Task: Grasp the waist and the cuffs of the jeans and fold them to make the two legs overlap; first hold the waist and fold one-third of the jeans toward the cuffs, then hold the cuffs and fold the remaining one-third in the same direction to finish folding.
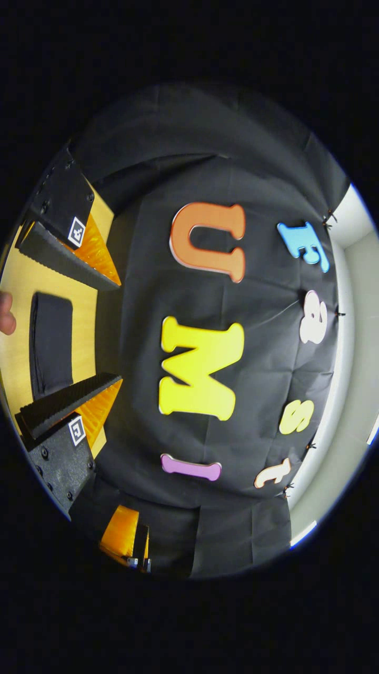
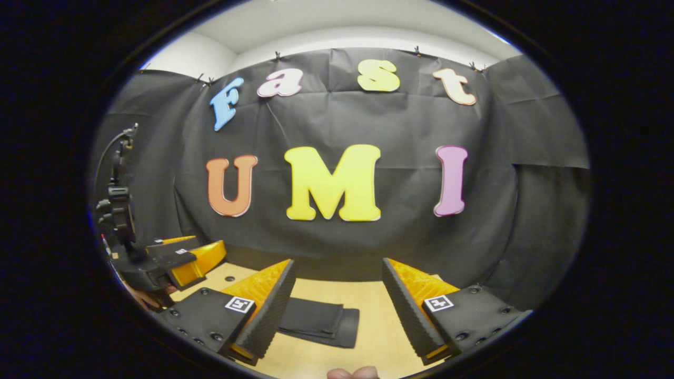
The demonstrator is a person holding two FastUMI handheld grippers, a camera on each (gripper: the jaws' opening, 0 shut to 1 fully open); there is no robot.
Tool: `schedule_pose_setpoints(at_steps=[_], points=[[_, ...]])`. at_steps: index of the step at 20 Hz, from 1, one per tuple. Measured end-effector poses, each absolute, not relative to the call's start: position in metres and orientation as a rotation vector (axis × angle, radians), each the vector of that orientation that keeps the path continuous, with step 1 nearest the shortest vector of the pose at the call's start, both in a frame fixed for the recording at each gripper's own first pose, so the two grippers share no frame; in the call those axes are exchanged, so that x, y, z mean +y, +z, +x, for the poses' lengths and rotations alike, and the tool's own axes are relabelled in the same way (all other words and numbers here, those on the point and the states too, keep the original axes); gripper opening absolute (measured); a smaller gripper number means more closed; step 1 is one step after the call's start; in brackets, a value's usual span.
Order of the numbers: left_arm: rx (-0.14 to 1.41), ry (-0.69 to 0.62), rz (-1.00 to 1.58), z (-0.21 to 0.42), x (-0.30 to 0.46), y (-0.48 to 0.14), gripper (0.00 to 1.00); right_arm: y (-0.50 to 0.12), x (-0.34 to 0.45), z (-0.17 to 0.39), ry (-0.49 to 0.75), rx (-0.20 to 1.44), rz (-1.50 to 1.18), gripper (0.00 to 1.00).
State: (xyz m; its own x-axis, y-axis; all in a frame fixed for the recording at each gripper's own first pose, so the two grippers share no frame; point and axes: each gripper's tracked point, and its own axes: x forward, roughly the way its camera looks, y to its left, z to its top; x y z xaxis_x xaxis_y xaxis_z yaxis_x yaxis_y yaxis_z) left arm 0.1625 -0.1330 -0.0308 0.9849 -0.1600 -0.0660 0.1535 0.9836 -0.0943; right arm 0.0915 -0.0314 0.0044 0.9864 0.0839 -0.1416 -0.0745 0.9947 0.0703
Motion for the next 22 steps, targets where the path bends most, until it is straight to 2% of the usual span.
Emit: schedule_pose_setpoints(at_steps=[2, 6, 10, 15, 22], points=[[0.038, -0.126, -0.085, 0.146, -0.099, -0.008, 1.00, 0.016, -0.007, 0.091, 0.099, 0.108, 0.060, 0.98], [0.016, -0.087, -0.110, 0.119, -0.067, 0.009, 1.00, 0.024, 0.024, 0.076, 0.081, 0.040, 0.004, 1.00], [0.012, -0.093, -0.125, 0.095, -0.063, 0.006, 0.98, 0.016, 0.041, 0.055, 0.077, 0.022, -0.019, 0.98], [0.030, -0.113, -0.114, 0.080, -0.069, -0.006, 0.98, 0.007, 0.035, 0.042, 0.031, 0.040, 0.002, 0.98], [0.028, -0.107, -0.086, 0.073, -0.072, -0.004, 1.00, 0.005, 0.035, 0.039, 0.029, 0.052, 0.019, 0.98]])
